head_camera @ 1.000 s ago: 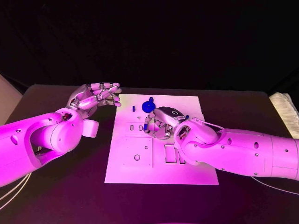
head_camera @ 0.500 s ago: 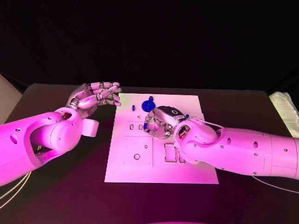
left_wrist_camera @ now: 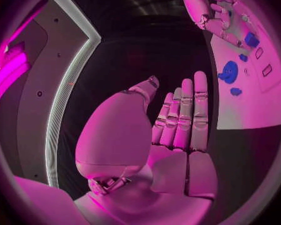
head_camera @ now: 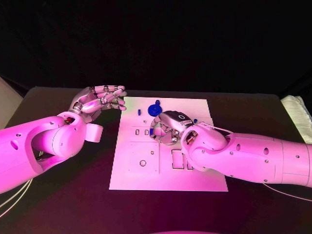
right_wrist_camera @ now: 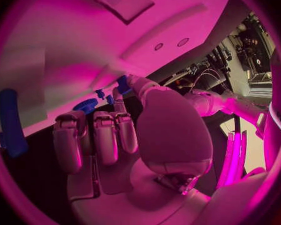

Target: Assemble the parts on the task board

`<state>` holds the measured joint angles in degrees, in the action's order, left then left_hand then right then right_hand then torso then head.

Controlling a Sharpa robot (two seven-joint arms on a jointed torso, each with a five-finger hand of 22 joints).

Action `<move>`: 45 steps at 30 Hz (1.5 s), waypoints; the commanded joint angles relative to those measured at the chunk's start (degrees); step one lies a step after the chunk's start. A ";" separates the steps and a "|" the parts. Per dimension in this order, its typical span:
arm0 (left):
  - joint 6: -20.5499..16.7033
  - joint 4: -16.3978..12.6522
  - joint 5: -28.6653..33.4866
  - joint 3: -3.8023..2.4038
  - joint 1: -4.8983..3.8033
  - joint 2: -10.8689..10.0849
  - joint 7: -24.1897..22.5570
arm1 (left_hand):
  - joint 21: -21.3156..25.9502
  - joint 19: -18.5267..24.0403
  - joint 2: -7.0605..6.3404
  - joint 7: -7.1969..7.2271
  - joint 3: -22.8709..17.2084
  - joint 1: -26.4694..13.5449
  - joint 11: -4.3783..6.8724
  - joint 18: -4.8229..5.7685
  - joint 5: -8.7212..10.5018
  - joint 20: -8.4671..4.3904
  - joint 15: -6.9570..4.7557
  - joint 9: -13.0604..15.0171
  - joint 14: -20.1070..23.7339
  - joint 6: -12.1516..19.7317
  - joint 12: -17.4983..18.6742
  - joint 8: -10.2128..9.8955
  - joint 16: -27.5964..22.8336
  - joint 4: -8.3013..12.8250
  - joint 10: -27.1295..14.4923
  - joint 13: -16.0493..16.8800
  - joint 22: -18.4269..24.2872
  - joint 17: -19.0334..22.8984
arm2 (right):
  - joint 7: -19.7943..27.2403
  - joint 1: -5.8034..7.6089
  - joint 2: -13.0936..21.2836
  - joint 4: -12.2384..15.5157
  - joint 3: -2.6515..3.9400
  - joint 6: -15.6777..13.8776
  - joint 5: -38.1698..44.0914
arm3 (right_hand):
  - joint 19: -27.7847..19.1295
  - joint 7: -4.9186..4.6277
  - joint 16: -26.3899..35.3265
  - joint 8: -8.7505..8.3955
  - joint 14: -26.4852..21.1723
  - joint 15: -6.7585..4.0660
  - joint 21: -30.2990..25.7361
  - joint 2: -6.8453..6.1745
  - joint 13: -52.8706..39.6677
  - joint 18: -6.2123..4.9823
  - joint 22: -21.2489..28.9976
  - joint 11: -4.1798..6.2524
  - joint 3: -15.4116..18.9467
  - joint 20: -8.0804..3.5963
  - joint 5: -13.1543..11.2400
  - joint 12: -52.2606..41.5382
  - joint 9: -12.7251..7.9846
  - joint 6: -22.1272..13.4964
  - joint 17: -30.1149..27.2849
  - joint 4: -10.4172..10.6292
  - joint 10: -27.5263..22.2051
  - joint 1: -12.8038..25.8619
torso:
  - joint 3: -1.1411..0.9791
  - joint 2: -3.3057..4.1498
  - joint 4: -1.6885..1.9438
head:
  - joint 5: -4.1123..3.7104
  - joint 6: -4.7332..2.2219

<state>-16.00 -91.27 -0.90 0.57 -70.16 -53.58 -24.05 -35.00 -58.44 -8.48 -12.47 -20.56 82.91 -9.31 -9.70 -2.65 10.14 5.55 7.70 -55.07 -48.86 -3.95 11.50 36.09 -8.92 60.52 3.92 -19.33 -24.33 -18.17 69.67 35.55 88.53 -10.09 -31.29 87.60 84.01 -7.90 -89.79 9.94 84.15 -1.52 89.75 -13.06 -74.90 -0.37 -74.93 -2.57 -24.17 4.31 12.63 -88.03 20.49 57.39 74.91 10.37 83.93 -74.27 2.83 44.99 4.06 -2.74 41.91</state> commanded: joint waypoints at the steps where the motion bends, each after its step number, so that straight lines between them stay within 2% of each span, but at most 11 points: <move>1: 1.38 0.00 -0.28 -0.02 0.00 0.12 -0.12 | -0.26 0.38 -0.17 -0.62 -0.14 -0.34 -0.15 -0.58 -0.23 0.20 0.02 -0.08 0.38 0.20 0.12 -0.29 0.38 0.08 -0.41 -0.04 -0.05 -0.09 | 0.04 -0.07 -0.05 0.01 -0.01 0.86 1.04 | 5.64 -0.08 -0.11 -0.39 5.79 0.48 -0.44 -0.50 -13.49 0.17 -14.43 -0.62 0.50 0.43 -0.35 0.41 -0.13 -0.80 14.84 0.12 4.39 0.27 | -0.02 0.01 0.02 | -0.03 0.02; 18: 1.46 0.08 -0.29 -0.02 0.01 0.10 0.02 | -0.36 0.47 -0.16 -0.64 -0.14 -0.46 -0.17 -0.58 -0.23 0.22 0.05 -0.08 0.42 0.22 0.12 -0.29 0.38 0.04 -0.43 -0.05 -0.11 -0.08 | 0.05 -0.09 0.09 0.36 -0.02 -0.40 1.29 | 5.24 -0.60 0.07 -1.20 5.69 1.02 -1.23 -1.15 -12.31 -0.06 -13.72 -1.17 3.79 1.02 -2.69 2.24 -0.48 -2.58 14.40 1.15 3.02 0.77 | -0.04 -0.01 0.00 | -0.02 -0.01; 22: 1.39 0.30 -0.96 -0.02 0.01 0.16 0.64 | -0.46 0.57 -0.19 -0.67 -0.13 -0.57 -0.20 -0.58 -0.22 0.25 0.07 -0.10 0.45 0.30 0.16 -0.34 0.40 0.02 -0.53 -0.06 -0.18 -0.08 | 0.09 -0.09 0.59 0.80 -0.02 -1.99 1.62 | 5.07 -1.22 0.15 -2.41 5.64 1.44 -1.60 -0.96 -11.54 -0.16 -13.42 -1.73 8.30 1.41 -4.88 3.41 -0.94 -4.80 14.24 2.50 2.10 0.31 | -0.07 -0.03 0.04 | -0.02 -0.13; 25: 1.75 0.62 -2.54 -0.02 0.01 0.25 2.25 | -0.63 0.68 -0.30 -0.75 -0.01 -0.86 -0.25 -0.58 -0.21 0.29 0.11 -0.14 0.41 0.47 0.20 -0.43 0.49 -0.06 -0.68 -0.07 -0.28 -0.11 | 0.47 -0.09 1.29 1.36 0.00 -3.39 1.56 | 4.99 -1.98 0.10 -4.07 5.67 2.06 -1.80 0.00 -10.73 -0.21 -13.27 -2.66 16.10 2.12 -6.10 4.51 -1.44 -6.87 14.36 6.12 1.16 -2.68 | -0.10 -0.10 0.01 | 0.01 -0.25; 29: 2.10 1.00 -6.61 -0.03 0.00 0.46 6.06 | -2.68 -0.25 -0.79 -0.28 1.51 -3.86 0.58 -0.83 -0.26 -0.07 -0.72 -0.04 -2.53 0.59 -2.54 -0.27 4.40 -1.83 2.73 1.15 -1.28 -1.91 | 2.77 0.18 3.08 2.78 0.23 -5.95 -0.37 | 4.87 -2.28 0.24 -4.60 5.59 2.39 -2.05 -0.04 -10.26 -0.29 -13.08 -2.71 19.42 2.28 -5.47 5.09 -1.52 -7.04 14.03 6.48 0.66 -3.06 | -0.14 -0.22 -0.10 | 0.25 -0.43; 34: 2.80 1.85 -13.61 -0.05 -0.12 1.03 13.93 | -8.38 -4.48 -1.16 1.25 3.16 -5.95 2.81 -0.93 -0.39 -1.93 -2.79 1.69 -8.60 -2.43 -8.96 3.68 13.74 -3.98 7.67 4.43 -4.26 -6.95 | 12.66 1.88 6.19 4.63 0.67 -7.69 -10.63 | 4.29 -2.12 0.35 -4.51 5.53 2.30 -3.27 1.76 -10.07 -0.62 -12.07 -2.59 20.59 2.28 -3.47 5.24 -1.35 -6.26 13.80 6.33 0.49 -4.82 | -0.34 -0.62 -0.27 | 0.53 -0.55; 35: 3.41 2.11 -15.49 -0.05 -0.21 1.21 15.85 | -11.50 -6.27 -1.10 2.89 3.93 -7.21 4.16 -0.97 -0.79 -3.02 -4.20 3.17 -11.63 -4.91 -13.33 6.36 18.36 -5.05 10.83 6.99 -6.02 -9.52 | 14.69 2.27 6.85 4.92 0.77 -7.65 -13.38 | 3.41 -1.98 0.84 -4.29 5.24 2.17 -5.08 2.61 -9.42 -1.12 -10.55 -2.43 19.95 2.18 -2.68 6.15 -1.23 -5.78 12.72 6.25 -0.27 -5.92 | -0.39 -0.73 -0.29 | 0.63 -0.53; 37: 4.88 2.67 -19.43 -0.06 -0.61 1.69 19.40 | -14.90 -5.96 -0.50 3.77 4.40 -8.41 5.08 -0.77 -0.41 -4.07 -5.04 5.40 -15.14 -5.01 -18.65 9.30 27.24 -6.60 10.14 10.93 -8.39 -19.96 | 18.15 3.07 8.02 5.24 0.92 -7.40 -18.90 | 3.38 -1.69 0.79 -3.80 5.27 1.94 -5.20 3.18 -9.36 -1.14 -10.48 -2.18 19.15 1.98 0.57 6.19 -1.00 -4.95 12.87 6.06 -0.33 -7.04 | -0.52 -1.01 -0.38 | 0.74 -0.52; 39: 6.99 3.59 -24.64 -0.07 -1.46 2.68 23.76 | -24.96 -6.45 0.64 5.03 4.17 -10.36 5.83 0.35 -0.24 -4.69 -5.92 12.63 -18.66 -2.23 -32.03 17.06 37.00 -7.52 4.50 21.33 -19.06 -31.70 | 21.78 4.04 9.49 5.35 1.07 -6.69 -25.90 | 2.68 -1.48 1.31 -3.37 4.98 1.71 -6.71 3.50 -8.75 -1.52 -9.26 -1.96 18.34 1.78 2.28 7.01 -0.81 -4.42 11.83 5.93 -1.02 -7.86 | -0.59 -1.25 -0.44 | 0.91 -0.52; 40: 7.64 3.91 -26.45 -0.07 -1.76 3.08 25.48 | -27.86 -7.64 0.72 5.36 3.87 -10.79 6.32 0.75 -0.08 -5.03 -6.23 14.62 -20.65 -1.51 -34.76 18.90 39.35 -7.65 3.70 23.31 -22.56 -35.14 | 22.82 4.36 10.01 5.32 1.12 -6.64 -28.28 | 2.64 -1.42 1.34 -3.22 4.97 1.65 -6.84 3.55 -8.71 -1.55 -9.17 -1.90 18.15 1.72 2.76 7.06 -0.76 -4.27 11.78 5.95 -1.05 -7.95 | -0.62 -1.44 -0.40 | 0.98 -0.42; 45: 10.92 5.54 -34.83 -0.06 -3.78 5.84 35.99 | -29.87 -7.27 1.45 5.12 3.86 -14.20 6.20 0.99 -0.28 -4.90 -6.02 17.40 -21.26 0.32 -37.78 20.87 40.42 -7.81 1.79 25.56 -24.60 -36.94 | 25.64 5.98 12.57 4.56 1.53 -8.54 -36.70 | 1.92 -1.39 1.44 -3.06 4.93 1.55 -8.45 3.64 -8.26 -1.95 -7.87 -1.83 17.39 1.59 4.11 7.65 -0.70 -4.40 11.63 5.81 -1.58 -8.43 | -0.87 -2.09 -0.38 | 1.27 -0.14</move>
<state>-10.52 -86.15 -24.99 0.54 -73.36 -48.47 0.30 -64.68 -66.05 -7.05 -7.45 -16.61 69.20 -3.18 -9.70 -3.10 5.04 -0.61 24.74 -75.96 -48.98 -41.34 32.11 76.28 -16.53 62.73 29.21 -43.74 -60.95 0.86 75.28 47.62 93.41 -8.65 -37.75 62.55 84.01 -9.25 -88.68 6.64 83.93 0.53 81.52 -9.23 -74.90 -1.30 -74.95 -4.42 -6.53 6.17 16.55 -80.53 19.75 52.79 74.94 16.20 82.49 -82.08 2.18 43.51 3.70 -1.65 41.61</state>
